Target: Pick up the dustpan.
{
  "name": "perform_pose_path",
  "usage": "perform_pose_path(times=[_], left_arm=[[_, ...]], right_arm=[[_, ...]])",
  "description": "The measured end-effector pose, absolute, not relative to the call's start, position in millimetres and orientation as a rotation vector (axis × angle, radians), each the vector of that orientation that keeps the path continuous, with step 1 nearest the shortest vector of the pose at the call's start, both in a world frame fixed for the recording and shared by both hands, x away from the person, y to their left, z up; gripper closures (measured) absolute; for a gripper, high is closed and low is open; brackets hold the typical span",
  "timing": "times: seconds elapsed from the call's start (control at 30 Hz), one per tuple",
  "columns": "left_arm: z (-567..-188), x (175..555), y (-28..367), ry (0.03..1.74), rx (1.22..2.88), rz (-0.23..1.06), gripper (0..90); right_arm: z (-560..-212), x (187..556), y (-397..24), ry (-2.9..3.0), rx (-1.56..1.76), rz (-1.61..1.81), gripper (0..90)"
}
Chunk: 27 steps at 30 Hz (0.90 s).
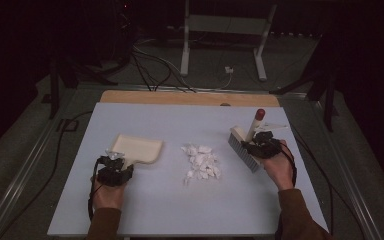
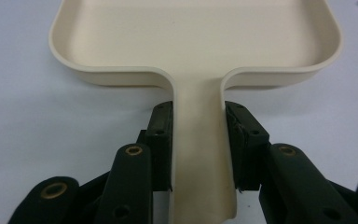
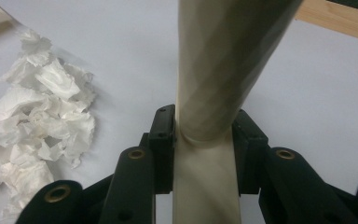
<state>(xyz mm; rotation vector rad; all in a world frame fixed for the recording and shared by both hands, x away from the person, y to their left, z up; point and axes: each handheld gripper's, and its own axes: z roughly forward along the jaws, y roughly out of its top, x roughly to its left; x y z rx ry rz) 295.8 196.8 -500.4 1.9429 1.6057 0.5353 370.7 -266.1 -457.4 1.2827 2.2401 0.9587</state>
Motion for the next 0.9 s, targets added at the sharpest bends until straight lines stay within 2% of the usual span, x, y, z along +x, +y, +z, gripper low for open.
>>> perform_pose_path(times=[0.9], left_arm=[[-472.8,292.0,218.6,1.435,2.048,0.485,66.8]], right_arm=[[-458.2,370.3,-267.4,2.236,1.288,0.974,66.9]])
